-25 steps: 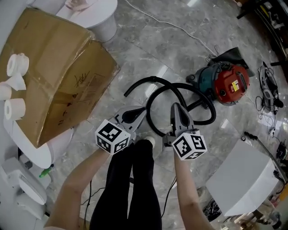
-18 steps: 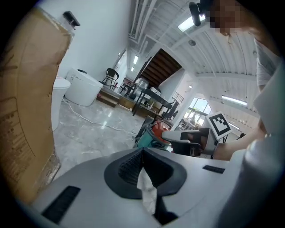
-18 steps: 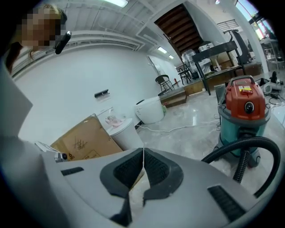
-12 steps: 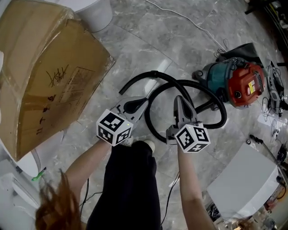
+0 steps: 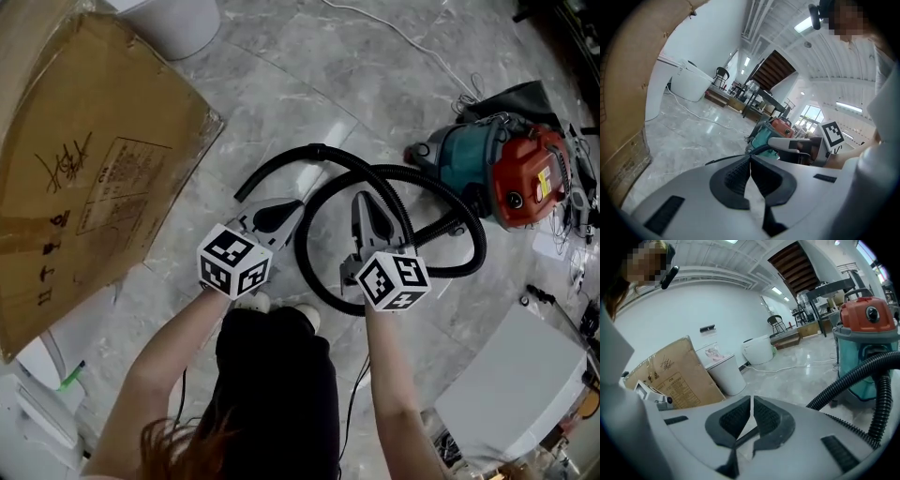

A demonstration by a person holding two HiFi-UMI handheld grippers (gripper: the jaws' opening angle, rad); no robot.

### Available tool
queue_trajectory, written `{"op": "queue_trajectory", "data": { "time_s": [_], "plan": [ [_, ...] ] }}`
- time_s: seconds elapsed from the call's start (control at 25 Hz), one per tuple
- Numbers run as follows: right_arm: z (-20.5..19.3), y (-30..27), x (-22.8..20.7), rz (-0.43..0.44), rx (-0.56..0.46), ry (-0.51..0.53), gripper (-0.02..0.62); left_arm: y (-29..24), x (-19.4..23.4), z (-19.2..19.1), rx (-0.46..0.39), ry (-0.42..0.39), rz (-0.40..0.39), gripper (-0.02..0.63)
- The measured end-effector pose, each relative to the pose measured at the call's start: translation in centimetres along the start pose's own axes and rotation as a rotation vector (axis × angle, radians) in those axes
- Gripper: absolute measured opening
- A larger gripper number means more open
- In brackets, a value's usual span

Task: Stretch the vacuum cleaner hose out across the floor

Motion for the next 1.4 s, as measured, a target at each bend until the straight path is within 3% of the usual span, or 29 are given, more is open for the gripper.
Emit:
{"op": "queue_trajectory", "data": {
  "time_s": [0.28, 0.56, 0.76, 0.88, 1.04, 1.24, 1.32, 1.4],
  "plan": [
    [-2.7, -3.3, -1.4, 0.023, -0.017, 0.055, 0.018, -2.9, 3.1, -3.0, -0.001, -0.035, -0.018, 0.009],
    [-4.9, -6.6, -2.3, 0.066, -0.016, 0.178, 0.018, -6.5, 6.1, -5.2, -0.030, -0.067, -0.036, 0.009],
    [-6.4, -8.7, -3.5, 0.120, -0.001, 0.117, 0.018, -9.2, 7.4, -6.1, -0.050, -0.096, -0.067, 0.009],
    [-7.5, -9.7, -3.8, 0.136, 0.026, 0.175, 0.018, -10.6, 8.3, -6.2, -0.070, -0.110, -0.070, 0.009],
    [-8.8, -9.7, -3.7, 0.159, 0.071, 0.302, 0.018, -12.3, 9.0, -6.3, -0.063, -0.191, -0.077, 0.009],
    [-9.6, -9.3, -4.5, 0.151, 0.094, 0.322, 0.018, -13.9, 9.2, -6.4, -0.044, -0.270, -0.094, 0.009],
    [-9.9, -9.4, -4.7, 0.158, 0.103, 0.312, 0.018, -14.4, 9.4, -6.4, -0.048, -0.261, -0.090, 0.011],
    [-10.2, -9.6, -4.6, 0.170, 0.115, 0.323, 0.018, -15.0, 9.9, -6.9, -0.034, -0.146, -0.120, 0.011]
  ]
}}
Point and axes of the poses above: the fingertips, and each gripper's own axes: y backward along the fingers, x to its left, z out of its top, the point moved 4 cm from there along y, backward along the fingers, and after that the axes turned 1 degree about -z, right-handed, at the moved point
